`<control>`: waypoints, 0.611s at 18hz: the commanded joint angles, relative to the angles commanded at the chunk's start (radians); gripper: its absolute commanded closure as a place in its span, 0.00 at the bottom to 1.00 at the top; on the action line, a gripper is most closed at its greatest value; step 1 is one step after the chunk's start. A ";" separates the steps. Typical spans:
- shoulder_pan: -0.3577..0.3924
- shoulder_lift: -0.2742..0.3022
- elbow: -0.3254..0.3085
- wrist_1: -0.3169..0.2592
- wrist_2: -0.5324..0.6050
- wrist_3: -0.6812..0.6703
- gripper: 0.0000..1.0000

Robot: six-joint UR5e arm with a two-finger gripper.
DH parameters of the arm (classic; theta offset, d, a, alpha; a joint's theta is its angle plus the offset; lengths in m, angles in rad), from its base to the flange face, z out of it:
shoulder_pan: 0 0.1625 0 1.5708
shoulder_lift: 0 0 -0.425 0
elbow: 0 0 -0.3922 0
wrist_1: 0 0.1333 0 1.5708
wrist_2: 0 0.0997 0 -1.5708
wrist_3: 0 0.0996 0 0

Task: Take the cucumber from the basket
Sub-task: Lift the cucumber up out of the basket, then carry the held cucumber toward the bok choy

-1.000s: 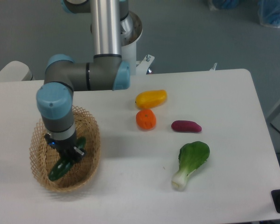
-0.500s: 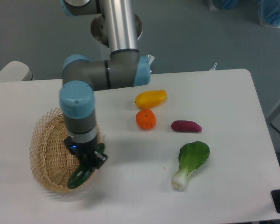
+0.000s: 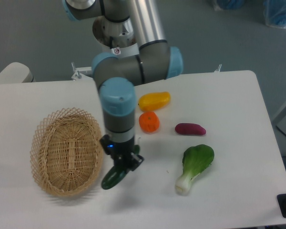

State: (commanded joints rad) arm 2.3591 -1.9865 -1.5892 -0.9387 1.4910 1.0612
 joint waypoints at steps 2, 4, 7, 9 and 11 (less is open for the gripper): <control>0.028 0.000 0.005 -0.024 0.000 0.058 0.89; 0.054 0.002 0.017 -0.047 0.000 0.097 0.89; 0.074 -0.008 0.052 -0.112 0.002 0.199 0.89; 0.094 -0.015 0.077 -0.138 0.002 0.284 0.89; 0.109 -0.025 0.095 -0.147 0.002 0.338 0.89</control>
State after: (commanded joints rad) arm 2.4681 -2.0110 -1.4942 -1.0860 1.4926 1.3988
